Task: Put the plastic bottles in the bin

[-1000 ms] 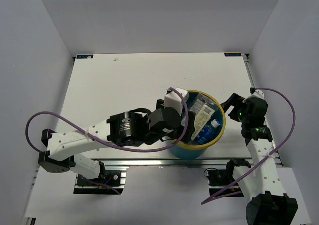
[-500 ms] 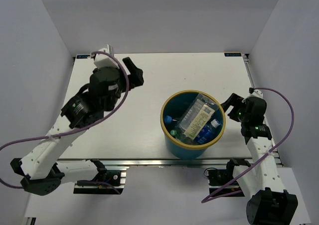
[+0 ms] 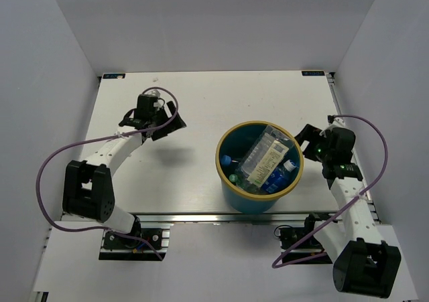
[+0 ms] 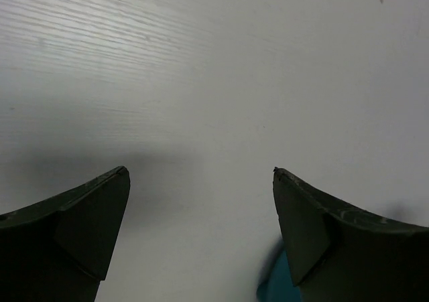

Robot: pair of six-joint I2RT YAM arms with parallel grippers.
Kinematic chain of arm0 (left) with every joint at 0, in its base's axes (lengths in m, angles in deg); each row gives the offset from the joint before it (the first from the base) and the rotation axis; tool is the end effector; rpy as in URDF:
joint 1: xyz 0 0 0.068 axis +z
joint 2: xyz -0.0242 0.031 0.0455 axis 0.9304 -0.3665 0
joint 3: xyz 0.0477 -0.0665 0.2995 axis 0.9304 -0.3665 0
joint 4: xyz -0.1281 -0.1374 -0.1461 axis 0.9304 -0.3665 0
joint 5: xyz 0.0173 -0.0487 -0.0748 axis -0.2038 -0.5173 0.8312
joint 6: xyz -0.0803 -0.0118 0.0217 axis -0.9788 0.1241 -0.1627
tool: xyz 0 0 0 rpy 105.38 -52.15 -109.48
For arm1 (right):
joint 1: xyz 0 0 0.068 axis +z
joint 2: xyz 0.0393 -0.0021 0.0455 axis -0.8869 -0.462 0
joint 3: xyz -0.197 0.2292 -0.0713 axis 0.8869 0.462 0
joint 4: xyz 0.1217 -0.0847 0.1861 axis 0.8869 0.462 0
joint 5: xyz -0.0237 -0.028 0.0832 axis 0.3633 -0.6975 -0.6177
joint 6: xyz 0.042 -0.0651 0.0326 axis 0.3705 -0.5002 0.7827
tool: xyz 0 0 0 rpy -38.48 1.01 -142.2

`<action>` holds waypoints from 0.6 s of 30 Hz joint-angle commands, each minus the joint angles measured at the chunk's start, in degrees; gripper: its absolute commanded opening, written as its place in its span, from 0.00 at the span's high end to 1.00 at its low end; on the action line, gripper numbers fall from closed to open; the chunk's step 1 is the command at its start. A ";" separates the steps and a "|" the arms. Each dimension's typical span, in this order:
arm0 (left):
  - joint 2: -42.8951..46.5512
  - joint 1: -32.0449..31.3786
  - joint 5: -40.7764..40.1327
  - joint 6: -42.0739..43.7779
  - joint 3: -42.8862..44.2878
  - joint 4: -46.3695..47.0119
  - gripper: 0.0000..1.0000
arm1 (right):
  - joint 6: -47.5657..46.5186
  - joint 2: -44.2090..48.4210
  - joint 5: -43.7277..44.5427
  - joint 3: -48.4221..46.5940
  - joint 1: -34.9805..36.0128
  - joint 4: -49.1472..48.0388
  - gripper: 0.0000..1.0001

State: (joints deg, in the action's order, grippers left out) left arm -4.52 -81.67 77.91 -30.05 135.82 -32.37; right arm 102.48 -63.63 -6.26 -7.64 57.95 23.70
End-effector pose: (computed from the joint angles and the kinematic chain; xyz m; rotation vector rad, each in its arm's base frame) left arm 0.3144 -0.0800 0.2724 -0.4083 2.4154 -0.4819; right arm 0.1829 0.0006 0.2725 0.3335 2.0414 0.3921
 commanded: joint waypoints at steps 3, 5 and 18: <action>-1.09 -1.25 12.04 1.76 -3.22 12.94 0.04 | -1.41 -3.17 -7.83 1.28 -0.39 -5.66 0.11; -1.63 -1.25 11.77 2.64 -3.31 12.59 0.04 | -1.77 -4.05 -7.66 1.55 -0.39 -5.84 0.11; -0.93 -1.25 11.42 4.40 -5.24 13.38 0.03 | -2.56 -2.12 -5.64 2.43 -0.39 -7.07 0.11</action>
State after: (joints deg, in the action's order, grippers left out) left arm -7.09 -83.09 88.47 -26.90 131.01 -20.42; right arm 101.22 -67.23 -12.38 -5.96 57.95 19.42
